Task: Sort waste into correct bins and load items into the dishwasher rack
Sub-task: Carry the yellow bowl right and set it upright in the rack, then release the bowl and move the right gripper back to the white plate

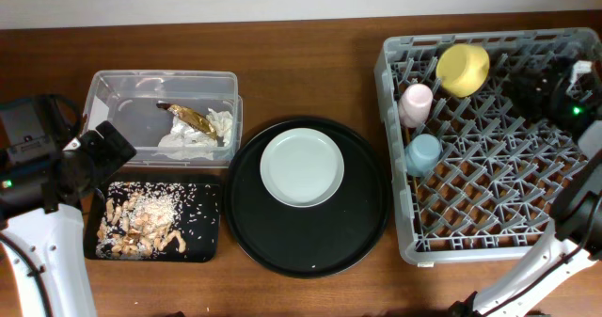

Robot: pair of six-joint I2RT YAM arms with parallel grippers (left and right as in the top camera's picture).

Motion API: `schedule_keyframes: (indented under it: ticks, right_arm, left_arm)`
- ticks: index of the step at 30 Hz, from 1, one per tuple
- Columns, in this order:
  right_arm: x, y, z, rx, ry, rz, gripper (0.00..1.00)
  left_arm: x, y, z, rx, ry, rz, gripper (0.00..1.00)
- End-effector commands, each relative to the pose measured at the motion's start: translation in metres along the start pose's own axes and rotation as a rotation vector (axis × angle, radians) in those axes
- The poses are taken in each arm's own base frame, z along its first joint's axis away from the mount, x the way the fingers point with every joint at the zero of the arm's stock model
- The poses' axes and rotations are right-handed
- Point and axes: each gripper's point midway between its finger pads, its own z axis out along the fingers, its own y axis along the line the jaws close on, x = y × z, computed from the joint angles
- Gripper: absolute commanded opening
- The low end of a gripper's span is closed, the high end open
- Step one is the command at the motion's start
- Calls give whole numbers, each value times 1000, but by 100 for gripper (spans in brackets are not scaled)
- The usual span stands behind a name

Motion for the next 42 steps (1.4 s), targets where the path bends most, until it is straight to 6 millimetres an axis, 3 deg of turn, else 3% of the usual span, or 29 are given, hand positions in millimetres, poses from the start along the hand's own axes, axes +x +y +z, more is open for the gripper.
schedule_keyframes:
  ticks: [1,6,10,12,14,15,19,23,26,27,33,36,38,42]
  right_arm:
    - [-8,10,-18,5,-34,-14,52]
    - [-13,40,-18,32,-51,-47,50]
    - [-7,102,13,114,-49,-167,49]
    - [-2,120,25,293,-100,-253,49]
    - [11,131,30,558,-141,-347,50]
    - [27,140,34,742,-145,-426,50]
    - [91,161,65,986,1,-622,52]
    - [188,144,104,1033,323,-606,52]
    - [243,115,135,1022,522,-613,52]
    - [253,104,142,1032,553,-609,52]
    - [278,61,178,1063,635,-609,52]
    - [289,33,183,1097,693,-575,51]
    - [297,9,188,1113,733,-550,43]
    - [315,-20,201,1098,793,-522,38]
  left_arm:
    - [-2,3,-2,-9,-14,-11,99]
    - [-2,3,-2,-9,-14,-11,99]
    - [-2,3,-2,-9,-14,-11,99]
    - [-2,3,-2,-9,-14,-11,99]
    - [-2,3,-2,-9,-14,-11,99]
    - [-2,3,-2,-9,-14,-11,99]
    - [-2,3,-2,-9,-14,-11,99]
    - [-2,3,-2,-9,-14,-11,99]
    - [-2,3,-2,-9,-14,-11,99]
    - [-2,3,-2,-9,-14,-11,99]
    - [-2,3,-2,-9,-14,-11,99]
    - [-2,3,-2,-9,-14,-11,99]
    - [-2,3,-2,-9,-14,-11,99]
    - [-2,3,-2,-9,-14,-11,99]
